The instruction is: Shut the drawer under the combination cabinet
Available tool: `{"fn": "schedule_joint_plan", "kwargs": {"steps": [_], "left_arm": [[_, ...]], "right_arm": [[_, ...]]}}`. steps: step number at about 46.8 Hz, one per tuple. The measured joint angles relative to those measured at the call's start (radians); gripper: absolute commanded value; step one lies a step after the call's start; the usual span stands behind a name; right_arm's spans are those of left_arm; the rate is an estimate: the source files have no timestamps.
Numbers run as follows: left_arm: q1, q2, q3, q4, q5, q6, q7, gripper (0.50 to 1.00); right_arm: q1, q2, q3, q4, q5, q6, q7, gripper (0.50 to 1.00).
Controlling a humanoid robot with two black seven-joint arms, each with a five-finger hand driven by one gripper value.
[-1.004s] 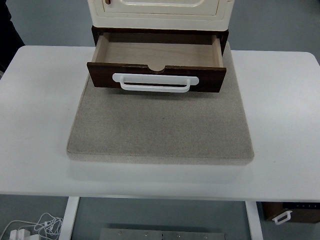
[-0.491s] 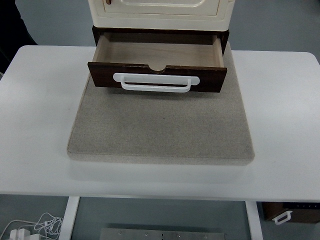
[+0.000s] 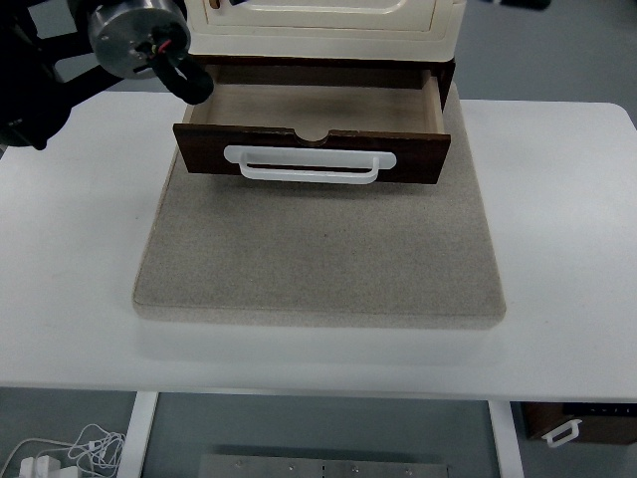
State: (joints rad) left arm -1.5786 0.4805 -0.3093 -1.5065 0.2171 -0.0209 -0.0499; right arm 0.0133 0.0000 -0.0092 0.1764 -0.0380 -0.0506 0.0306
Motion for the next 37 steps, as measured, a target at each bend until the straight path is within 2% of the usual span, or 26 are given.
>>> {"fn": "schedule_joint_plan", "kwargs": {"steps": [9, 16, 31, 37], "left_arm": [[-0.003, -0.007, 0.104, -0.042, 0.018, -0.012, 0.007, 1.000], [-0.006, -0.008, 0.133, -0.072, 0.018, -0.049, 0.013, 1.000], [-0.049, -0.006, 0.279, -0.109, 0.071, -0.110, 0.061, 1.000], [-0.049, -0.007, 0.316, -0.109, 0.131, -0.161, 0.102, 1.000]], "right_arm": [[0.000, 0.000, 0.000, 0.000, 0.000, 0.000, 0.000, 0.952], [-0.001, 0.000, 0.000, 0.000, 0.001, 0.000, 0.000, 0.952], [0.000, 0.000, 0.000, 0.000, 0.001, 0.000, 0.000, 0.952], [0.000, 0.000, 0.000, 0.000, 0.001, 0.000, 0.000, 0.952]]}}
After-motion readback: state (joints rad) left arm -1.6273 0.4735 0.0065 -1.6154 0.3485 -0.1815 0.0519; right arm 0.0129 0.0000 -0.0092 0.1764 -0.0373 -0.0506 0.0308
